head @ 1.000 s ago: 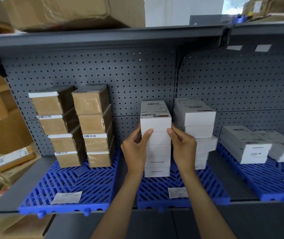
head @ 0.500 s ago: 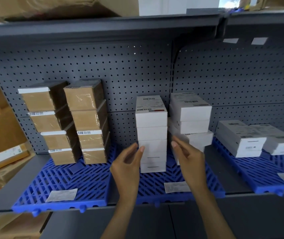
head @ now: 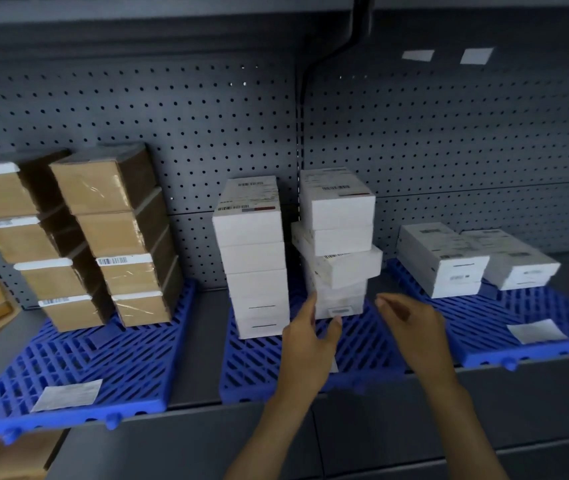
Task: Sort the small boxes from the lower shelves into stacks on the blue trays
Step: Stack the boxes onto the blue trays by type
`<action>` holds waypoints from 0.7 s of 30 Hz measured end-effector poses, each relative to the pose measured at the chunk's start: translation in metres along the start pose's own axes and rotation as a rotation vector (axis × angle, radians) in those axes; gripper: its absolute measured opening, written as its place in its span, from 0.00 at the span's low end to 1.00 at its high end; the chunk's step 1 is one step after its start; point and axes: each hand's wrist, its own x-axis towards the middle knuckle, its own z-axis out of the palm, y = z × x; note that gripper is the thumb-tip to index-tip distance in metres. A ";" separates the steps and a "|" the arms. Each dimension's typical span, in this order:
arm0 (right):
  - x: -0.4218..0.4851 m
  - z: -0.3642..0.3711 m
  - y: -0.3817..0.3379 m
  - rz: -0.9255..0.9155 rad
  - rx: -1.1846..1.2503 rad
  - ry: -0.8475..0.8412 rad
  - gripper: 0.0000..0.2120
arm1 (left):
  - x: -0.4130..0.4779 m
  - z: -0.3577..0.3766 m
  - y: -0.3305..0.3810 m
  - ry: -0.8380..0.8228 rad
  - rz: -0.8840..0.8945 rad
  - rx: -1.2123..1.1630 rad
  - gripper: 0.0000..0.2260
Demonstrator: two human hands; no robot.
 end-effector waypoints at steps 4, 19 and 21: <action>0.015 0.010 0.008 0.016 0.093 -0.102 0.10 | 0.023 0.016 -0.006 0.040 -0.043 0.048 0.34; 0.046 0.034 0.043 -0.023 0.189 -0.296 0.06 | 0.073 0.030 -0.029 0.158 -0.028 0.147 0.36; 0.045 0.034 0.044 -0.037 0.187 -0.293 0.06 | 0.075 0.029 -0.031 0.162 -0.010 0.187 0.36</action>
